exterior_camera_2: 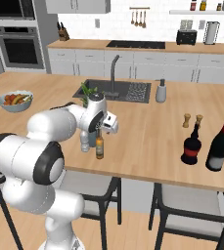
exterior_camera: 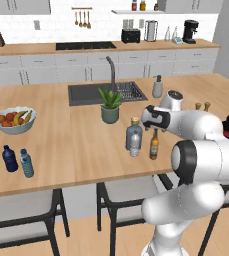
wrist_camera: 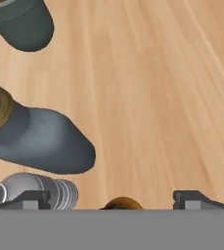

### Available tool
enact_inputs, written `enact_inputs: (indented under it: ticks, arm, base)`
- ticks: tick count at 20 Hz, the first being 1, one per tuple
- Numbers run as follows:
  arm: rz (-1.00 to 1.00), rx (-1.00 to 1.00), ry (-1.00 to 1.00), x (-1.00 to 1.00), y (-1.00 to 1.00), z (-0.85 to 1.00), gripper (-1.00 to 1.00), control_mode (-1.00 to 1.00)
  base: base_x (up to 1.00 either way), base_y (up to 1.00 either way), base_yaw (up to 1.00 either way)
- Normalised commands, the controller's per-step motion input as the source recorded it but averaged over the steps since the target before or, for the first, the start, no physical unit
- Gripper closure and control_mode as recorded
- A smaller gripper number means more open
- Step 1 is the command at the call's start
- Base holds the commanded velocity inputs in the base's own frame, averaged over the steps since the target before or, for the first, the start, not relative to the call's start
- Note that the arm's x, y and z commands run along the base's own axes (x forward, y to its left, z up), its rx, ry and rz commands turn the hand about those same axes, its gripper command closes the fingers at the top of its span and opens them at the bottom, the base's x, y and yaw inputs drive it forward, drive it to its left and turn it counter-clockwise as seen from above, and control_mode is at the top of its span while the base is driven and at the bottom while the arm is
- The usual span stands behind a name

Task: Move the plastic bottles in the middle to the plastics group, and the glass bottles in the middle to the glass group.

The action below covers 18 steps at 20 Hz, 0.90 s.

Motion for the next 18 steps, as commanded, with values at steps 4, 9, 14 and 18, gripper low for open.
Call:
enact_inputs:
  ticks: [4, 9, 14, 18]
  arm:
    - [0.00, 0.00, 0.00, -0.16, 0.00, -0.10, -1.00, -1.00]
    - [0.00, 0.00, 0.00, -0.12, 0.00, -0.18, -1.00, -1.00]
    - [-0.03, 0.00, 0.00, -0.02, 0.08, -0.27, 1.00, -1.00]
    - [-0.07, 0.00, 0.00, -0.01, 0.11, -0.25, 1.00, -1.00]
  base:
    - [0.00, 0.00, 0.00]
    - [0.00, 0.00, 0.00]
    - [0.00, 0.00, 0.00]
    - [0.00, 0.00, 0.00]
